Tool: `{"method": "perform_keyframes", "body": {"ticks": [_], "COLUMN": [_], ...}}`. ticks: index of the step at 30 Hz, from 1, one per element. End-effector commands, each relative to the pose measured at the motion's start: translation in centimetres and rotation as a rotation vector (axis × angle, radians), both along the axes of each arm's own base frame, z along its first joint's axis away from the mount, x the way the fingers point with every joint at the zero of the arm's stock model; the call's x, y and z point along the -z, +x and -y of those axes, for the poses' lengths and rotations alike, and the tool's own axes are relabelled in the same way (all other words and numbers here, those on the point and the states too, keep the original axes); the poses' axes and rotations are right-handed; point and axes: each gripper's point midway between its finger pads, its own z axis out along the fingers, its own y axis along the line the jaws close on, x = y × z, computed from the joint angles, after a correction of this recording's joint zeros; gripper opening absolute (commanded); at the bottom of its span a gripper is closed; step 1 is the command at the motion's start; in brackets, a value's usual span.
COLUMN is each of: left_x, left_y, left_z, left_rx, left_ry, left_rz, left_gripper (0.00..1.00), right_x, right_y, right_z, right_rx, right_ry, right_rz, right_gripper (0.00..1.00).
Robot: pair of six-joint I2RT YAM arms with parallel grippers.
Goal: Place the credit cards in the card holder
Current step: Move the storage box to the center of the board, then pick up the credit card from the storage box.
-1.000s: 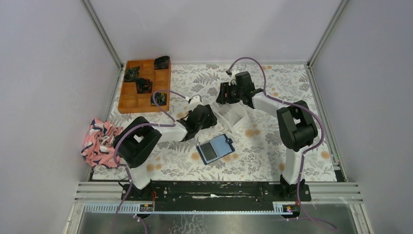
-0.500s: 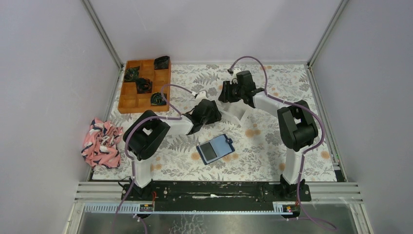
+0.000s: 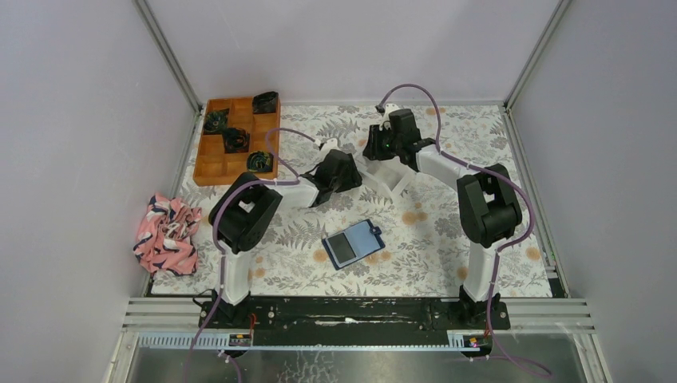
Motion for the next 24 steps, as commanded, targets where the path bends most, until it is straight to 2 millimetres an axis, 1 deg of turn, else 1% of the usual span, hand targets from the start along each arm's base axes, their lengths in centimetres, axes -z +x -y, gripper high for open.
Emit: {"method": "perform_keyframes", "body": {"ticks": [1,3,5,6,9,15,20,24], "left_x": [-2.7,-2.8,-2.9,-3.0,-3.3,-3.7,-4.6,-5.6], "left_y": [3.2,3.7,4.1,4.3,4.8,5.3,5.1,4.6], "left_z": [0.6,0.8,1.0,1.1,1.2,1.1,0.5,0.1], "left_rx": [-0.002,0.005,0.01,0.013,0.017,0.022,0.015,0.014], "left_ry": [-0.03,-0.028,-0.027,-0.025,-0.019,-0.006,-0.002,-0.004], "left_rz": [0.089,0.094,0.097,0.1,0.108,0.117,0.13,0.142], "left_gripper": [0.65,0.65,0.65,0.65,0.65,0.65,0.66,0.67], "right_x": [-1.5,-1.6,-1.6,-1.7,-1.9,-2.4,-3.2,-4.4], "right_y": [0.4,0.6,0.9,1.0,1.4,2.6,3.4,3.9], "right_z": [-0.8,-0.7,-0.6,-0.6,-0.1,1.5,2.8,3.7], "right_rx": [-0.025,-0.022,-0.017,-0.015,-0.001,0.059,0.106,0.142], "right_ry": [0.007,-0.001,-0.008,-0.013,-0.04,-0.115,-0.171,-0.192], "right_rz": [0.014,0.018,0.021,0.026,0.045,0.099,0.161,0.217], "right_gripper": [0.38,0.34,0.32,0.29,0.26,0.01,0.0,0.0]}}
